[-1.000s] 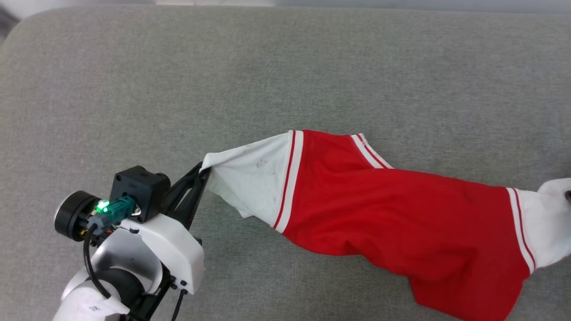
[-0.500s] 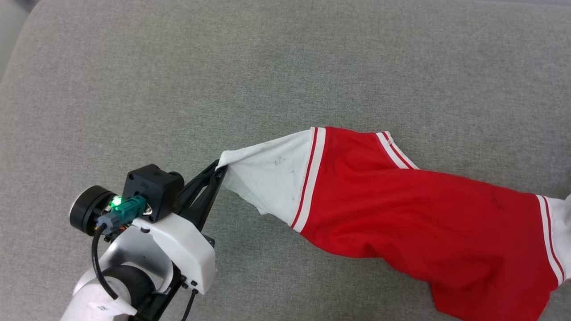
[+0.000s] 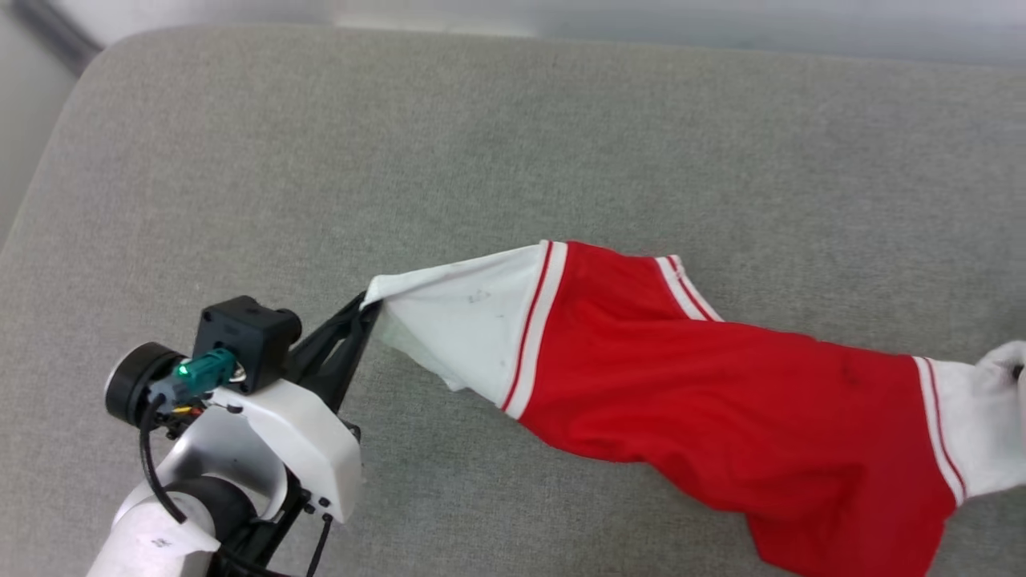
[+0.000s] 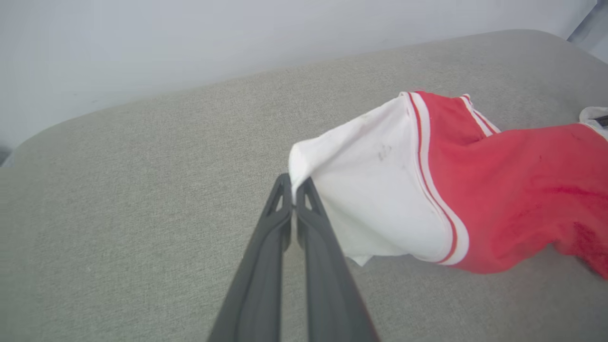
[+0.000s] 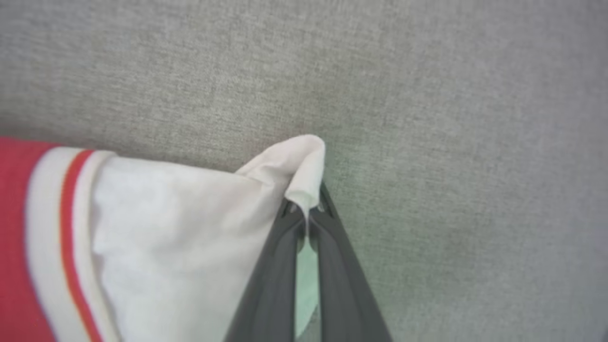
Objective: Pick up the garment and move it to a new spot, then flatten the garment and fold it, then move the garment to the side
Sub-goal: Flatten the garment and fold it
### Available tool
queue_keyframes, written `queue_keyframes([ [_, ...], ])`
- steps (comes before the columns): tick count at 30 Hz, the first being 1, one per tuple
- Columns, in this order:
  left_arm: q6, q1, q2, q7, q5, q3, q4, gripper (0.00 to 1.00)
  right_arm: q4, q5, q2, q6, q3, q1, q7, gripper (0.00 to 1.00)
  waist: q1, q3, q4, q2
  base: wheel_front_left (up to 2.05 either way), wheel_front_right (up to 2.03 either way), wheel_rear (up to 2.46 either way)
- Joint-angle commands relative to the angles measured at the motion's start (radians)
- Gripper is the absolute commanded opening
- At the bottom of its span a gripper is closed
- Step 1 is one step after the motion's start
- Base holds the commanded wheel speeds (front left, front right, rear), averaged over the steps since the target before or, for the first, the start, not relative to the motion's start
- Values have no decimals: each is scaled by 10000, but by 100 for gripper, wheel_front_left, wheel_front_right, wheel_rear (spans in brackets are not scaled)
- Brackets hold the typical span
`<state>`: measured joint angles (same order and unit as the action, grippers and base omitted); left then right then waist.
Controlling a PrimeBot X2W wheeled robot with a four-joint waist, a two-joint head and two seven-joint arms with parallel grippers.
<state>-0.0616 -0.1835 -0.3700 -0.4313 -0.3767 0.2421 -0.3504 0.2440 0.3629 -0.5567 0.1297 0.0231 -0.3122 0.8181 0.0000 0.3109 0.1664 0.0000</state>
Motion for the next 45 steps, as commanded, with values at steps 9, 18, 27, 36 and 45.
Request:
queue_keyframes([
  [9,311,233,-362,416,-138,-840,-212,0,-874,128,-205,7,212,-717,-964,0,0,-1620,-623,0,0,0,0],
  [18,530,-35,-913,676,-213,-1897,-874,0,-2354,273,-211,7,441,-1322,-1143,0,0,-2643,-1063,0,0,0,0],
  [27,607,-763,-1559,663,-324,-2918,-1682,0,-3587,502,-95,7,900,-2093,-1467,0,0,-3099,-1335,0,0,0,0],
  [36,671,-1700,-2068,539,-612,-3708,-2164,0,-3967,443,-218,7,1048,-2974,-2318,0,0,-2971,-1577,0,0,0,0],
  [45,471,-3025,-2617,545,-971,-4148,-2040,0,-3691,468,-372,5,800,-4426,-2697,0,0,-2086,-1819,0,0,0,0],
])
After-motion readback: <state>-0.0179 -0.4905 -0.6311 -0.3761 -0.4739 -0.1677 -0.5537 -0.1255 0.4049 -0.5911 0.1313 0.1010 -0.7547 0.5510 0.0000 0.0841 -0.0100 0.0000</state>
